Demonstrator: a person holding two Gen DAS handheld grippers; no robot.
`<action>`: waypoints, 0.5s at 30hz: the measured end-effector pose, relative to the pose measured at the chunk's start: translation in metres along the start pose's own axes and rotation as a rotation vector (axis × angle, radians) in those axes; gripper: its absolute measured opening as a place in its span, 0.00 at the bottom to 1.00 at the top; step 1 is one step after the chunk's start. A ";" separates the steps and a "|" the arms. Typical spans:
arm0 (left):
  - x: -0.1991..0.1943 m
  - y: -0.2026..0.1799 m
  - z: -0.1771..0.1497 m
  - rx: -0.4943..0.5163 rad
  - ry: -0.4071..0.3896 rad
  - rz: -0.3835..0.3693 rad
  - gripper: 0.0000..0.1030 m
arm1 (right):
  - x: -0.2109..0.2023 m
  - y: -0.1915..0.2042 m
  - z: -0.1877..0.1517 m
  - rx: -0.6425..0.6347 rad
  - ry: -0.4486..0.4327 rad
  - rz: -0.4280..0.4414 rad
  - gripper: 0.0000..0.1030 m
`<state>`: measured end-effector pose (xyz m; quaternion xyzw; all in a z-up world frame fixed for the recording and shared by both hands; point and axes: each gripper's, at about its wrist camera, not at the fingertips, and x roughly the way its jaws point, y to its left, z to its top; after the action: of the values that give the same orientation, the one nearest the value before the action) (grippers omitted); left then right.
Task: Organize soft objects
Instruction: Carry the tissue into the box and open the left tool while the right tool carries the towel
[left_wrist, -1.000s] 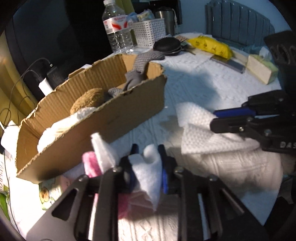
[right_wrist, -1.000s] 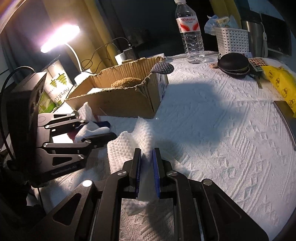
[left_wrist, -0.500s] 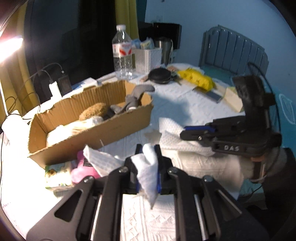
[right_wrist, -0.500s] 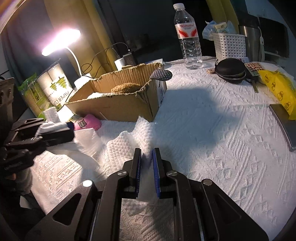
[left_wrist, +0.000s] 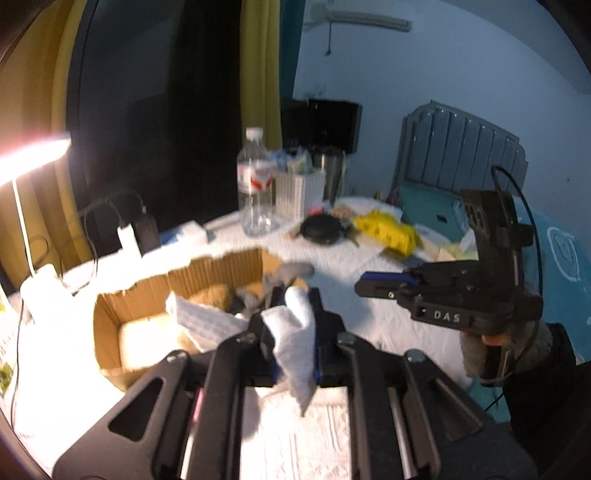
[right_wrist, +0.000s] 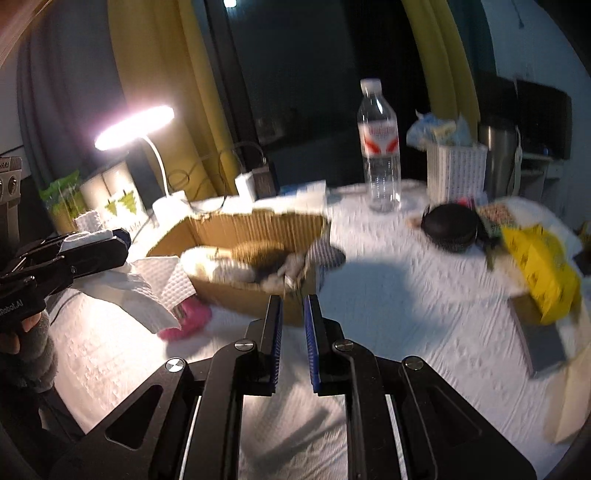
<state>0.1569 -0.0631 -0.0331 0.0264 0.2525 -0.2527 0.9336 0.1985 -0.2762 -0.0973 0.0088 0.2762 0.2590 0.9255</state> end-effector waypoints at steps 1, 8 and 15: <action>-0.001 0.001 0.004 0.004 -0.009 0.001 0.12 | 0.000 0.000 0.003 -0.004 -0.006 -0.002 0.13; -0.002 0.006 0.020 0.010 -0.047 0.011 0.12 | 0.021 -0.004 -0.003 -0.007 0.087 0.003 0.18; -0.001 0.014 0.006 -0.036 -0.025 0.020 0.12 | 0.058 0.004 -0.043 0.011 0.273 0.021 0.60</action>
<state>0.1654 -0.0514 -0.0282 0.0090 0.2453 -0.2393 0.9394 0.2159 -0.2507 -0.1620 -0.0188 0.4011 0.2659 0.8764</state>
